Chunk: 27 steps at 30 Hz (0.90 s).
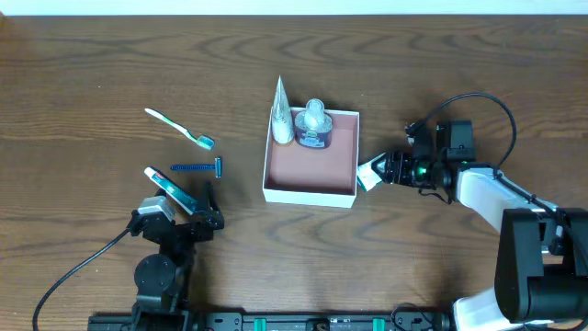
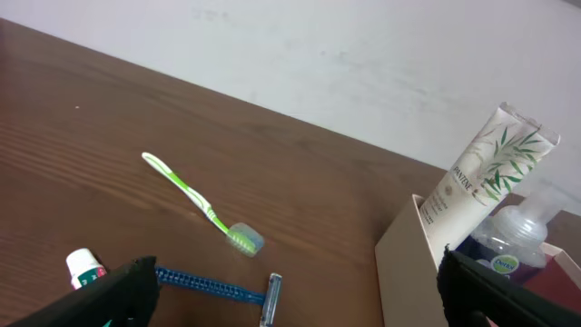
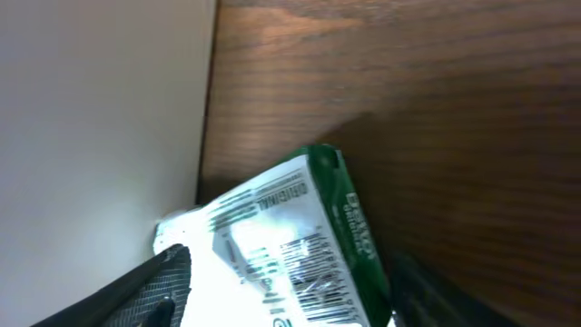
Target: Pack container
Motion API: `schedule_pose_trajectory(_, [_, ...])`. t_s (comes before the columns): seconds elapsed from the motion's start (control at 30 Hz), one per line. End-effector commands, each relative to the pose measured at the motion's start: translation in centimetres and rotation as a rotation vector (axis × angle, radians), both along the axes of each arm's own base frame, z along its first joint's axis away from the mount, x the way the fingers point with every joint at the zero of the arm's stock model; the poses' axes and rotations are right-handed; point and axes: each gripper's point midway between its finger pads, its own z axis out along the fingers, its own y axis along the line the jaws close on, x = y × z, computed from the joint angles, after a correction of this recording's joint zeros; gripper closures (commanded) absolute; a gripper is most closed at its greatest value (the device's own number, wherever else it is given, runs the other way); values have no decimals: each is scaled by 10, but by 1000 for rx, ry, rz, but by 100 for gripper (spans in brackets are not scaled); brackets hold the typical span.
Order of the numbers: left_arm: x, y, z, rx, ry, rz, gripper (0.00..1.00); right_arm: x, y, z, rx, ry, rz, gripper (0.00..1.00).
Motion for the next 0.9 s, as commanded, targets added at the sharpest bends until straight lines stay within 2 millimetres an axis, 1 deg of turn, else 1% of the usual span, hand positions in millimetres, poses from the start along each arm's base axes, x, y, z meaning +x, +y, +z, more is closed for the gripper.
schedule_pose_trajectory(0.0, [-1,3,-19,26,57,15,2,-14,-16,-26,-128,76,-43,33])
schedule_pose_trajectory(0.23, [-1,3,-19,26,57,15,2,-25,-28,-34,-200,122,-58,51])
schedule_pose_trajectory(0.47, [-1,3,-19,26,57,15,2,-20,-36,-33,-197,119,-93,67])
schedule_pose_trajectory(0.67, [-1,3,-19,26,57,15,2,-16,-51,-30,-196,132,-139,78])
schedule_pose_trajectory(0.77, [-1,3,-19,26,57,15,2,-14,-60,-28,-198,140,-165,82])
schedule_pose_trajectory(0.87, [-1,3,-19,26,57,15,2,-13,-74,-27,-232,156,-199,84])
